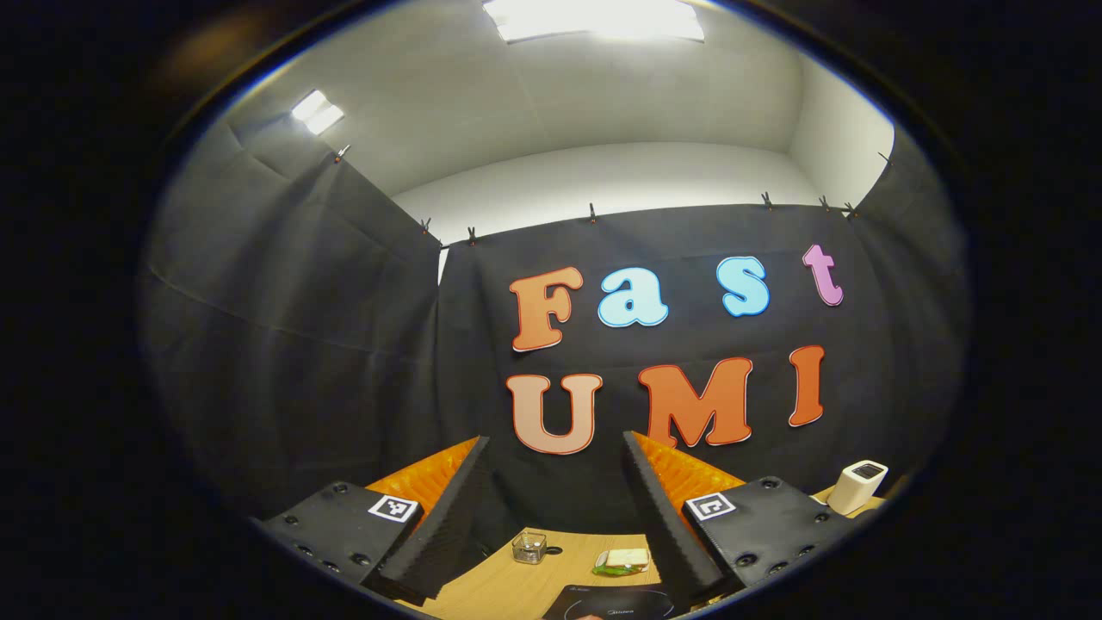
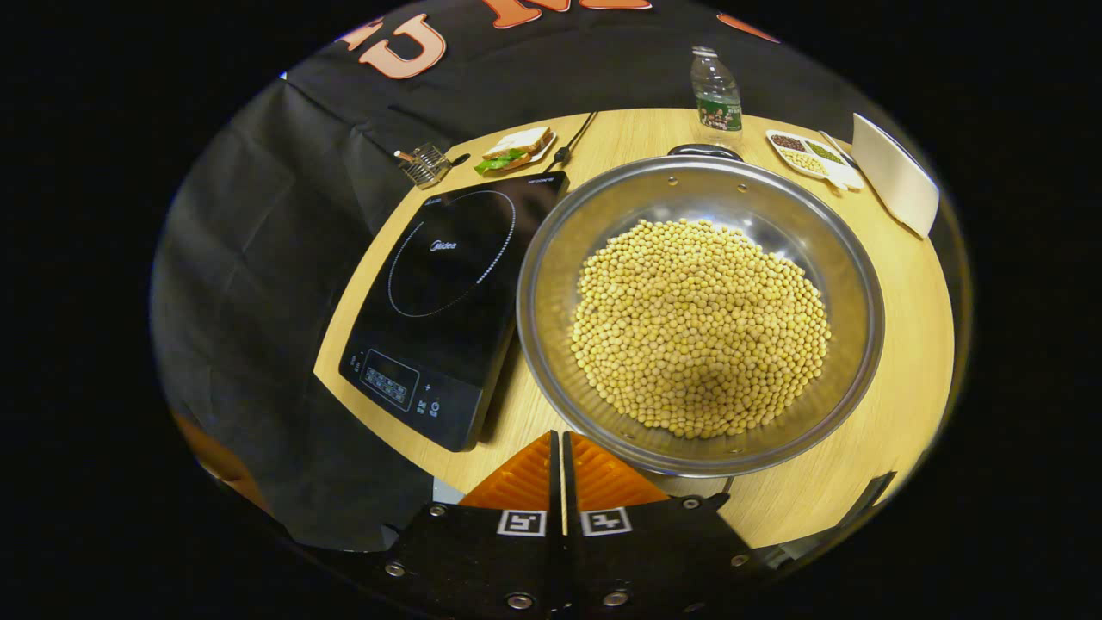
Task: First push the handle of the pot to place it horizontally, then grasp the pot with both hands and set it on the induction cooktop.
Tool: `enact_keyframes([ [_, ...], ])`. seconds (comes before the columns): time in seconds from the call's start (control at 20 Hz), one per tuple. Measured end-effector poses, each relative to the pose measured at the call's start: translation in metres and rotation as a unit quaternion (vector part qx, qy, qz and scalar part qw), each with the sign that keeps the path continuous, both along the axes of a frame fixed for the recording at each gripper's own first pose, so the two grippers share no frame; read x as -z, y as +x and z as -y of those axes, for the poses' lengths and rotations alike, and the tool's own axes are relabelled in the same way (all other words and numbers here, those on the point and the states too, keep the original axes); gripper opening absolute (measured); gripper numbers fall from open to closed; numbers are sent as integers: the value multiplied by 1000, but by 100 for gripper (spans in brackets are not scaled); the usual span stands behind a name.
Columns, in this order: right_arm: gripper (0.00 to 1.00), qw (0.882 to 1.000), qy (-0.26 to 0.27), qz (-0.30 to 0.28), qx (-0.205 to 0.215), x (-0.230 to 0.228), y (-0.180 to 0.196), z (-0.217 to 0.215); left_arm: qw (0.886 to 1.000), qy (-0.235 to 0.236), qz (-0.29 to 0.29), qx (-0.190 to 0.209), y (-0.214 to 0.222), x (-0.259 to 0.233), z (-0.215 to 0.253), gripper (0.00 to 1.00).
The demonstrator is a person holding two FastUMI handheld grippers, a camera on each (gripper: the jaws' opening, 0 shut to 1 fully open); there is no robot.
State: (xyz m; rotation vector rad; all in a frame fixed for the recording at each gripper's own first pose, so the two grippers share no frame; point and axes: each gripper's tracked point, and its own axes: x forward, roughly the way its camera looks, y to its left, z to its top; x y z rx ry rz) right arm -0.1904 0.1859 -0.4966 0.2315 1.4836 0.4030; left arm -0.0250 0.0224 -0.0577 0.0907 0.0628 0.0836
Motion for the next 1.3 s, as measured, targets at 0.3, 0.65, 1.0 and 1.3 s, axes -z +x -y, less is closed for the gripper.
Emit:
enact_keyframes([
  [0.3,0,1000,8,-13,-3,8,-7,-1,1000,7,-4,2,-2,1,6,97],
  [0.65,0,1000,1,-7,2,8,-9,15,1000,4,-17,-2,2,11,4,98],
  [1.0,0,1000,-16,2,-5,10,-8,43,1000,-2,-22,8,7,17,14,98],
  [1.3,0,999,-40,4,-4,14,-6,70,1000,-5,-28,13,9,22,17,96],
])
